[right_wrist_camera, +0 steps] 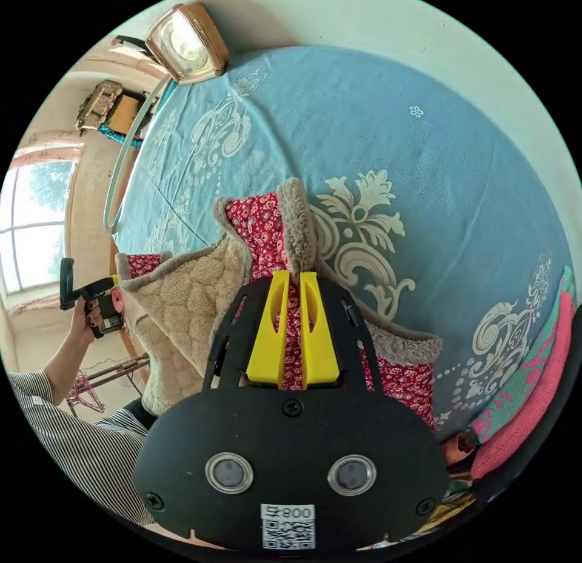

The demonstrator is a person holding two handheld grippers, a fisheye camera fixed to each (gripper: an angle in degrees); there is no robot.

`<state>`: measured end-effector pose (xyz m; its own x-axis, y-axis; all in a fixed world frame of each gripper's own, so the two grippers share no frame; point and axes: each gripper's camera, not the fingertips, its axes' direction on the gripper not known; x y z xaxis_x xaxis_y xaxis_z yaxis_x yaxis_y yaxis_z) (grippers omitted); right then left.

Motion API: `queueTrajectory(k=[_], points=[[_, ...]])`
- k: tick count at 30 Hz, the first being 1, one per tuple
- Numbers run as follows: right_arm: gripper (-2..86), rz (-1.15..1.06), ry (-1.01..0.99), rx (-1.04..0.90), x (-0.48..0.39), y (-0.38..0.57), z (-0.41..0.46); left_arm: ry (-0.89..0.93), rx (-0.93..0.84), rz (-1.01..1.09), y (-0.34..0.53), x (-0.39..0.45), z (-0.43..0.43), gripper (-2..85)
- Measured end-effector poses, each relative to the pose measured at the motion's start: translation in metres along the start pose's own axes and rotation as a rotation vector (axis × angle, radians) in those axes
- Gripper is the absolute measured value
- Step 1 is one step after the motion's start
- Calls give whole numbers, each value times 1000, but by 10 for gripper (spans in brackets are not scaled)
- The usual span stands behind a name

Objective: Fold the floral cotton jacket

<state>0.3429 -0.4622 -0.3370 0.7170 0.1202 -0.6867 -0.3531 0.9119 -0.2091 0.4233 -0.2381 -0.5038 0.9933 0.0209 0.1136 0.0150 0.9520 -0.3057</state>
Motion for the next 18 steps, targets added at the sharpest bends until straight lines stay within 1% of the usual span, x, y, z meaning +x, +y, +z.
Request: queueTrajectory(k=[1, 2, 4, 5, 7, 9, 11, 12, 14, 16, 17, 18], points=[[32, 14, -17, 73, 0, 7, -25, 40, 49, 0, 1, 1, -18, 3], [32, 15, -23, 106, -1, 10, -37, 53, 69, 7, 0, 3, -26, 3], [31, 25, -11, 235, -1, 22, -92, 75, 150, 69, -9, 18, -59, 3], [31, 30, -4, 270, 0, 24, -106, 91, 198, 84, -11, 22, -70, 3], [34, 77, -29, 390, 9, 22, -157, 175, 440, 132, -32, 34, -123, 4], [39, 96, -19, 445, 17, 10, -183, 161, 510, 199, -61, 47, -150, 6], [47, 111, 47, 416, 26, -10, -189, 82, 487, 252, -91, 61, -157, 12], [54, 157, 100, 354, 35, -25, -183, 59, 464, 278, -105, 66, -151, 17], [57, 242, 128, 260, 52, -36, -164, 51, 344, 326, -118, 67, -126, 37], [55, 274, 110, 223, 62, -27, -137, 10, 154, 292, -115, 44, -70, 69], [55, 275, 102, 224, 62, -22, -131, 10, 106, 275, -113, 35, -55, 75], [55, 275, 92, 221, 62, -11, -117, 24, 13, 220, -107, 13, -25, 88]])
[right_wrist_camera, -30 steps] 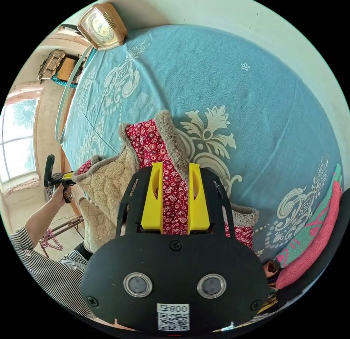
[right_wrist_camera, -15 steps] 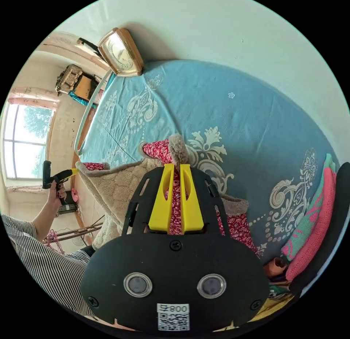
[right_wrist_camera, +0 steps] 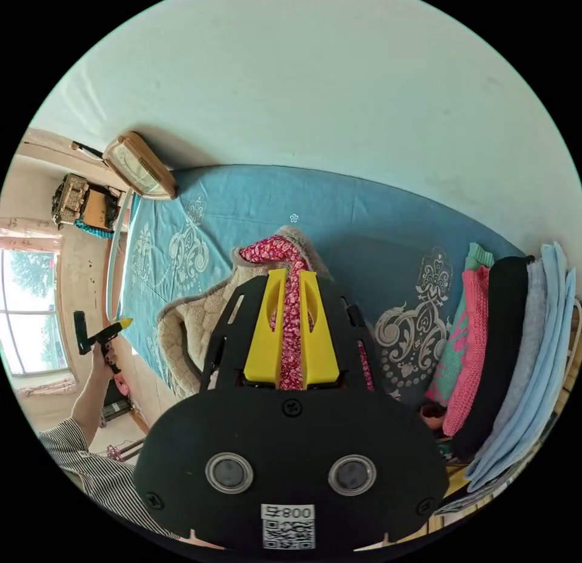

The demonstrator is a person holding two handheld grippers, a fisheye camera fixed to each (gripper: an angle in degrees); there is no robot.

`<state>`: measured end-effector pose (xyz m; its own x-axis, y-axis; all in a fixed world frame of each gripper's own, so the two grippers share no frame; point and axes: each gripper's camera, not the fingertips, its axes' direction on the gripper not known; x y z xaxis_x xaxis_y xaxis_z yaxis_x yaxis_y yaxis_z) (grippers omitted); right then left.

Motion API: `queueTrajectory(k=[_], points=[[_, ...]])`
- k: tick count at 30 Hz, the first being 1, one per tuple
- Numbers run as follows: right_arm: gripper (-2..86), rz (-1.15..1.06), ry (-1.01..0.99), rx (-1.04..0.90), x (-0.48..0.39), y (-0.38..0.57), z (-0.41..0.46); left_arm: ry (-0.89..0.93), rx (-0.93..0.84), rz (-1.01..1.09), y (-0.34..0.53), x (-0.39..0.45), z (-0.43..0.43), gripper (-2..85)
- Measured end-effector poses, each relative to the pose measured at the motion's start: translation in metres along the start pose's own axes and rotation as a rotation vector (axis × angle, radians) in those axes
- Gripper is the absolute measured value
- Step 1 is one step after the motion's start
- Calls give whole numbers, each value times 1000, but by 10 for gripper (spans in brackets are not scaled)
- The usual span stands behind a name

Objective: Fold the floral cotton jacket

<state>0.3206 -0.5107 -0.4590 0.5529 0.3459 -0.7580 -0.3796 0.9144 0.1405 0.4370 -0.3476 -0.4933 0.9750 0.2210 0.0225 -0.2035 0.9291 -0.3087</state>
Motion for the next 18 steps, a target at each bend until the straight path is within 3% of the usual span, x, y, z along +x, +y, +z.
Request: queueTrajectory(k=[4, 10, 13, 18], points=[[62, -45, -84, -24, -11, 45, 33, 20, -188, -171, 29, -63, 67, 114], [58, -261, -226, -268, -81, 110, 119, 60, -282, -111, 28, -76, 98, 49], [49, -370, -232, -403, -112, 147, 159, 42, -203, -53, 28, -61, 80, 33], [14, -383, -260, -412, -139, 154, 191, 147, 49, 53, 14, -31, 4, 26]])
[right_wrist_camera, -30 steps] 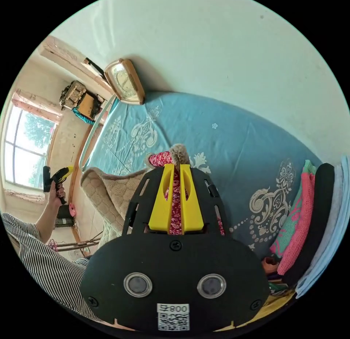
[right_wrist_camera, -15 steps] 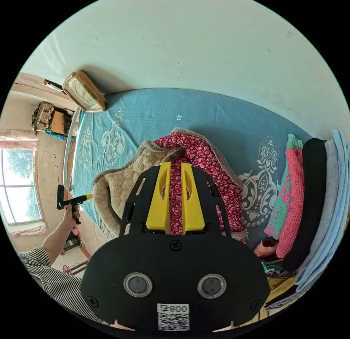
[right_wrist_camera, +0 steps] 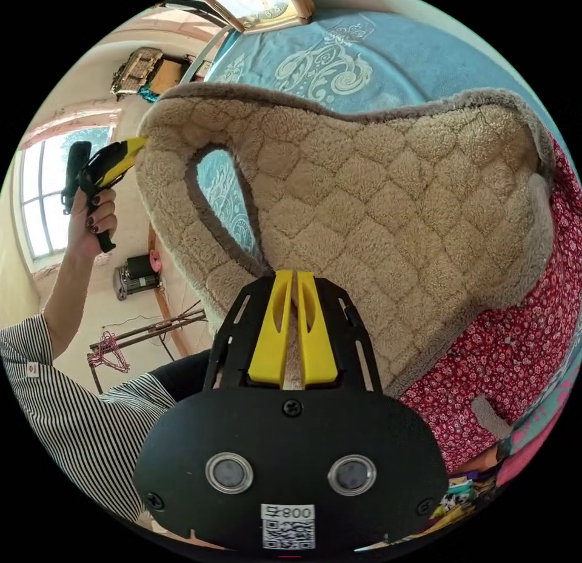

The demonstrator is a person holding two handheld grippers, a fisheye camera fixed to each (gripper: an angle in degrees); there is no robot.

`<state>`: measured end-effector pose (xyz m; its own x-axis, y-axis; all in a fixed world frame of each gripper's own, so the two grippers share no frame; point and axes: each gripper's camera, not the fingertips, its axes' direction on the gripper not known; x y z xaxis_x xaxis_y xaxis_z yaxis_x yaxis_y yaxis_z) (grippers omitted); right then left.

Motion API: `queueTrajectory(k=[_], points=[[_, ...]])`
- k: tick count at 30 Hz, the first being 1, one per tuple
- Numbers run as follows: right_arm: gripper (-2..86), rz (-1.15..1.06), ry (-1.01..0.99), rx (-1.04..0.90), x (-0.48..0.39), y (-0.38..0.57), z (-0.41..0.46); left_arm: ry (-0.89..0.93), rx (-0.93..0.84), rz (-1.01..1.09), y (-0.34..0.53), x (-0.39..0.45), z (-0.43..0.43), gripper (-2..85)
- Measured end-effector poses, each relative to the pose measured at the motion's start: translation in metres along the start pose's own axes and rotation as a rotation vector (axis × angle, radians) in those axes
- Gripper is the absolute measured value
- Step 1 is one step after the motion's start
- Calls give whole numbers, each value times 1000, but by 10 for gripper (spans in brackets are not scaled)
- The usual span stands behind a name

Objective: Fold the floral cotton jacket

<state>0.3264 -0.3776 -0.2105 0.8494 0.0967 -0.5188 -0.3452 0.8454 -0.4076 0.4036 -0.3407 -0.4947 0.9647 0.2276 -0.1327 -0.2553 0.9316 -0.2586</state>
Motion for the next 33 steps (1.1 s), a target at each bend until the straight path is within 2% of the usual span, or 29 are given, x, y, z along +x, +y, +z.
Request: queueTrajectory(k=[5, 7, 10, 14, 19, 23, 25, 27, 29, 31, 33], points=[[2, -3, 55, 221, -21, -57, -46, -23, 129, 244, -36, 63, -52, 32], [1, 24, 151, 342, -21, -88, -85, -123, 169, 315, -54, 86, -66, 48], [1, 44, 143, 396, -13, -111, -125, -207, 185, 314, -62, 80, -68, 83], [4, 124, 258, 388, 7, -91, -123, -217, 113, 141, -40, 15, -45, 99], [24, 253, 258, 315, 55, 33, -58, -272, -178, -323, 54, -118, 16, 120], [51, 408, 193, 232, 84, 141, -13, -268, -223, -515, 115, -153, 27, 134], [56, 567, 124, 242, 101, 209, 5, -185, -228, -611, 139, -166, 38, 134], [59, 672, 83, 252, 112, 252, 17, -132, -184, -683, 147, -174, 43, 126], [62, 779, 49, 261, 122, 290, 30, -156, -193, -720, 148, -177, 46, 108], [70, 895, -9, 270, 136, 331, 49, -172, -254, -618, 143, -173, 49, 56], [78, 972, -59, 263, 146, 357, 67, -60, -224, -600, 142, -173, 50, 29]])
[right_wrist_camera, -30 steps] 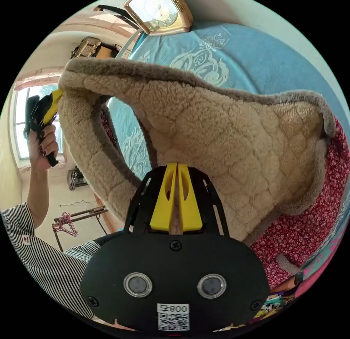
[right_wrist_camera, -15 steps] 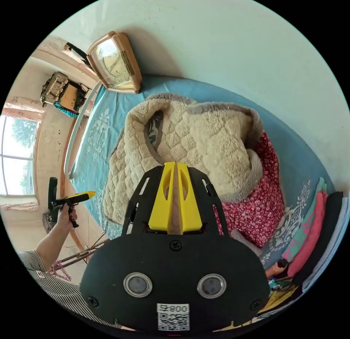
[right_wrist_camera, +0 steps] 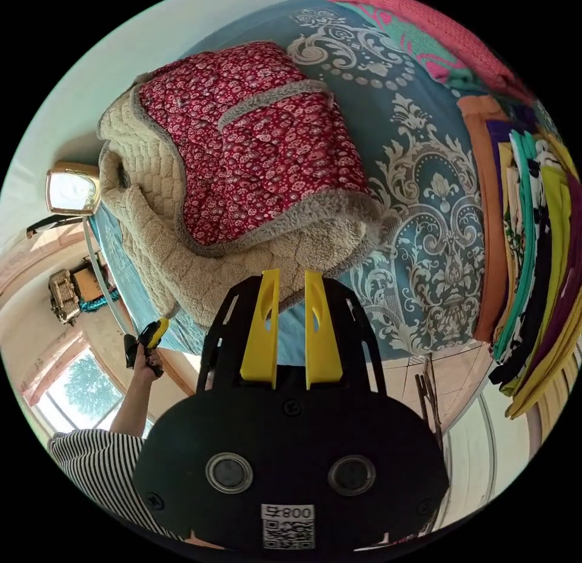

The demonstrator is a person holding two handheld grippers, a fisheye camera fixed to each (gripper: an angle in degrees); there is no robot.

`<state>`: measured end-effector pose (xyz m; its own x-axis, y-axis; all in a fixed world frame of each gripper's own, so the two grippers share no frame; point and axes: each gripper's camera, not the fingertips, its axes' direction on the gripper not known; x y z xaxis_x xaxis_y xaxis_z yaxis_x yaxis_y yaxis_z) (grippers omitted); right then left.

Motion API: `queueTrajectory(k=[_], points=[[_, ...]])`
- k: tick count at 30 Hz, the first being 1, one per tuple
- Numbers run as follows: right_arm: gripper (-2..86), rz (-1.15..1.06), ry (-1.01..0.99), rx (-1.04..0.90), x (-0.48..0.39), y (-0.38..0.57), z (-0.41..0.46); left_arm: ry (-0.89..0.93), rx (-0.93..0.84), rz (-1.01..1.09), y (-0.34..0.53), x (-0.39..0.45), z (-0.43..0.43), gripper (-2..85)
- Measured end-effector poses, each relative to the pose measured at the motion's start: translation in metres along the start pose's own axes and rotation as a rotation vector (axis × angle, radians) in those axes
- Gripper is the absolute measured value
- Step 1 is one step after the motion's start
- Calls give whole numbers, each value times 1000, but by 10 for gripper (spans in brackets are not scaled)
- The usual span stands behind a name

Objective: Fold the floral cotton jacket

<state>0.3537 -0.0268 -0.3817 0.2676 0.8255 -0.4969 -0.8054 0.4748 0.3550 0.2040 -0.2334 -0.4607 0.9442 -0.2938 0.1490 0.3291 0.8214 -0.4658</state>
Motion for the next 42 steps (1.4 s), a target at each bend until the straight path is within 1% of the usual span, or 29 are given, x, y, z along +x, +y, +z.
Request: queueTrajectory(k=[3, 6, 8, 10, 12, 14, 16, 19, 21, 24, 27, 32, 35, 37, 39, 40, 42], points=[[88, 89, -103, -52, 37, 12, 26, -9, -10, -23, -1, -1, 4, 22], [93, 126, -184, -101, 59, 20, 55, 37, 6, -69, 8, -5, 8, 35], [96, 152, -248, -130, 69, 24, 73, 99, -9, -96, 13, -9, 16, 71], [95, 181, -351, -157, 79, 27, 93, 240, -40, -161, 18, -13, 34, 103], [90, 194, -386, -162, 85, 27, 105, 298, -22, -180, 19, -10, 46, 105], [85, 220, -409, -175, 93, 26, 116, 257, -11, -188, 18, -4, 55, 92], [73, 255, -450, -198, 104, 24, 130, 134, -15, -174, 19, 4, 60, 59], [45, 246, -505, -204, 116, 27, 136, 132, 21, -166, 31, 9, 59, 22], [35, 230, -538, -200, 122, 33, 134, 154, 54, -132, 41, 16, 53, 13], [26, 174, -559, -204, 126, 43, 125, 167, 123, -83, 58, 29, 32, 6], [21, 63, -578, -224, 116, 57, 108, 163, 214, -22, 75, 44, -3, 3], [15, -84, -603, -320, 78, 98, 101, 36, 291, 40, 101, 67, -57, 3], [12, -111, -557, -420, 54, 126, 139, -68, 341, 56, 110, 78, -70, 7], [8, -50, -463, -516, 53, 134, 184, -177, 302, -21, 106, 72, -59, 15], [9, -22, -436, -572, 52, 144, 199, -268, 253, -59, 108, 73, -43, 25], [11, -60, -418, -574, 48, 150, 197, -295, 242, -46, 112, 80, -32, 32], [18, -134, -316, -543, 42, 156, 182, -251, 207, 42, 118, 100, -7, 44]])
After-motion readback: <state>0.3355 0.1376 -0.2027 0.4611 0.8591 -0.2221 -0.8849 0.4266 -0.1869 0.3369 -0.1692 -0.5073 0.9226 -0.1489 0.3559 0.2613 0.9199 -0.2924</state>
